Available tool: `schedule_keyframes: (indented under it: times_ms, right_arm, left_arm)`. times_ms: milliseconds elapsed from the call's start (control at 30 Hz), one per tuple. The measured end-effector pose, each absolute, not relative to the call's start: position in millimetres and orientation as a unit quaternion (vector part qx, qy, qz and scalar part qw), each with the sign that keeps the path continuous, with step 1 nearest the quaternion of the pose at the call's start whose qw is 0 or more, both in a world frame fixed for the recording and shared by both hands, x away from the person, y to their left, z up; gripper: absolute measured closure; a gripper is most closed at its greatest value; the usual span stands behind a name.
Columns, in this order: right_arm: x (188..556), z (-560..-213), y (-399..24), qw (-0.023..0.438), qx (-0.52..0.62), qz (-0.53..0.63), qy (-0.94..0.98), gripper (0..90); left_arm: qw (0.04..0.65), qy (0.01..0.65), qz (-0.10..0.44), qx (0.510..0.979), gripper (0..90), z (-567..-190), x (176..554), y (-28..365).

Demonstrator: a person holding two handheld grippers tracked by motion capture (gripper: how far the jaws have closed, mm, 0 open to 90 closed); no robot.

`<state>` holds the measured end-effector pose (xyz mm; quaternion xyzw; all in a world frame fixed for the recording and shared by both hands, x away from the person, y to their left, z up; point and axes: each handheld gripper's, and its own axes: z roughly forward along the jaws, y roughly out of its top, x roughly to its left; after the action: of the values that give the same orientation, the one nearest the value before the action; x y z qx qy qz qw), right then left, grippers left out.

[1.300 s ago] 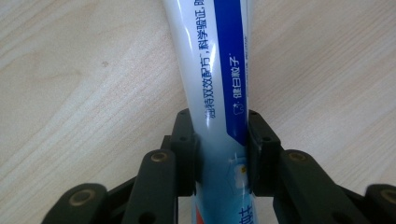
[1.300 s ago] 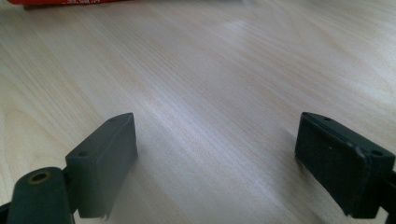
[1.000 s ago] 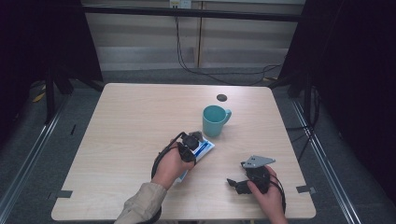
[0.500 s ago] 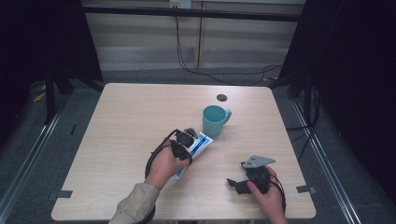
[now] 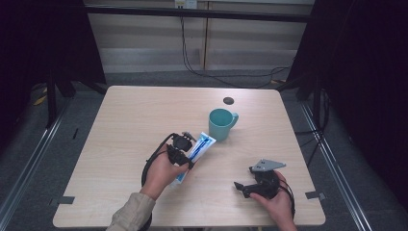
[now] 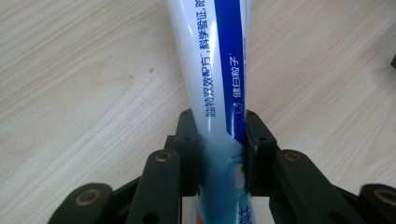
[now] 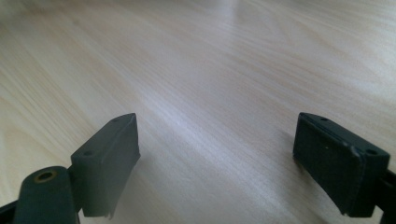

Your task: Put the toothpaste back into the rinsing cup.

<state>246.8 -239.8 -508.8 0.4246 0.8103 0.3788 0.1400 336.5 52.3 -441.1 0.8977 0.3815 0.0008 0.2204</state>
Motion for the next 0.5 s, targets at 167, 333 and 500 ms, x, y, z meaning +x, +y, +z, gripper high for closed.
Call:
schedule_keyframes:
  times_ms: [167,333,500]
  right_arm:
    - [249.0,-496.6,-245.5,0.137,0.451,0.399,0.786,16.2]
    - [253.4,-475.2,-241.6,0.142,0.448,0.415,0.778,17.3]
    - [263.2,-464.3,-236.1,0.125,0.453,0.436,0.768,19.4]
  left_arm:
    - [0.232,0.379,0.003,0.896,71.8,-438.9,335.8,51.3]
    - [0.243,0.374,0.005,0.895,71.9,-438.0,334.6,46.3]
    - [0.26,0.368,0.014,0.893,71.9,-435.6,330.4,40.6]
